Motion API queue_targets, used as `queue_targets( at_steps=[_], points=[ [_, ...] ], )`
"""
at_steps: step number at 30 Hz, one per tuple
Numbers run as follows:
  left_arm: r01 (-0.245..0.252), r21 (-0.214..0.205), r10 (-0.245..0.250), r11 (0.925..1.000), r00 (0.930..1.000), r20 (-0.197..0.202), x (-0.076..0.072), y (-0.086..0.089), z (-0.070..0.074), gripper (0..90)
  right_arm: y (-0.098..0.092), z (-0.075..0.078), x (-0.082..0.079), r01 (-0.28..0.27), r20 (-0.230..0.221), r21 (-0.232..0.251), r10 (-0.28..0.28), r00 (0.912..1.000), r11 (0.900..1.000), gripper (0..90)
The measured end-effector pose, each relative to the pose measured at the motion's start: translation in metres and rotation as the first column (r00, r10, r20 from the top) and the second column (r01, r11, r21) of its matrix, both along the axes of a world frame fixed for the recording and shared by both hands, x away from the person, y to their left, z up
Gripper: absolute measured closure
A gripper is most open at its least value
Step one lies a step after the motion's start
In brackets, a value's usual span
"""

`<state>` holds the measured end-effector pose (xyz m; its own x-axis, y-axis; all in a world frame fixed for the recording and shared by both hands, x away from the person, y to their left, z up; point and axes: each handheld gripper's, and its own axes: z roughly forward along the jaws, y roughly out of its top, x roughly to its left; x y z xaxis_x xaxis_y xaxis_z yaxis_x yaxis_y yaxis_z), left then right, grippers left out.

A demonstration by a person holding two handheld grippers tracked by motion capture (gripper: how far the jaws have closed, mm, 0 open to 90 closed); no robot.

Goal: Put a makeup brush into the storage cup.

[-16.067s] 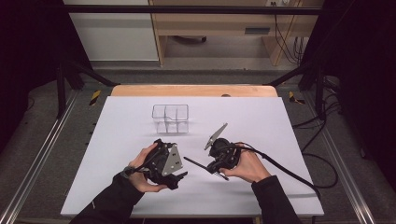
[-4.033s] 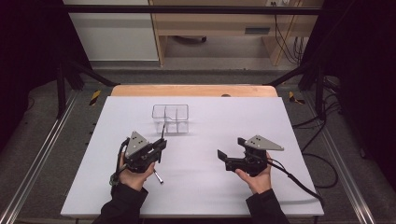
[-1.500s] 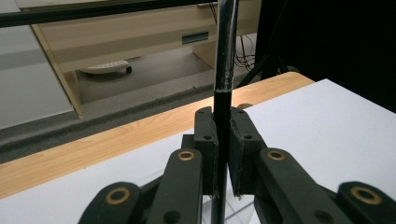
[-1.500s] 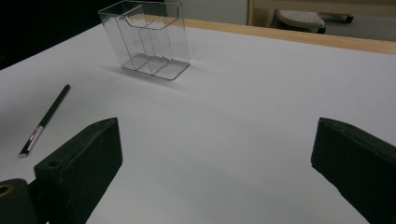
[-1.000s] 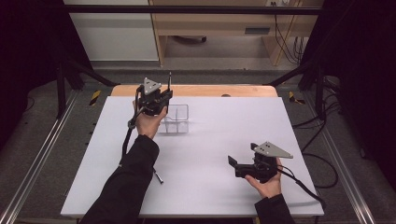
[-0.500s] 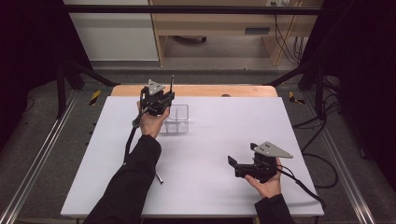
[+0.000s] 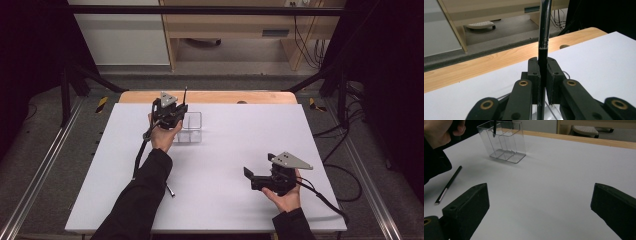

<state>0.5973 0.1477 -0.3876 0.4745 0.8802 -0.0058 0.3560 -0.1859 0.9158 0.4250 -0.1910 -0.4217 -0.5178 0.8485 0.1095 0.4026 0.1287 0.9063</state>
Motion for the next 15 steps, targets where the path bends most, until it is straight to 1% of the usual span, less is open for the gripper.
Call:
queue_targets(
  at_steps=[10, 15],
  points=[
    [0.004, 0.019, -0.004, 0.9998, 0.9999, -0.015, -0.005, 0.0, -0.013, 82.5, 0.0, 0.0, 0.0, 0.0, 0.0, 0.0, 0.0, 1.0, 1.0, 2.5],
    [0.002, 0.039, -0.001, 0.9992, 0.9997, -0.023, -0.007, 0.001, -0.018, 82.5, 0.001, -0.001, 0.0, -0.003, 0.0, -0.004, 0.003, 1.0, 1.0, 2.5]
  ],
)
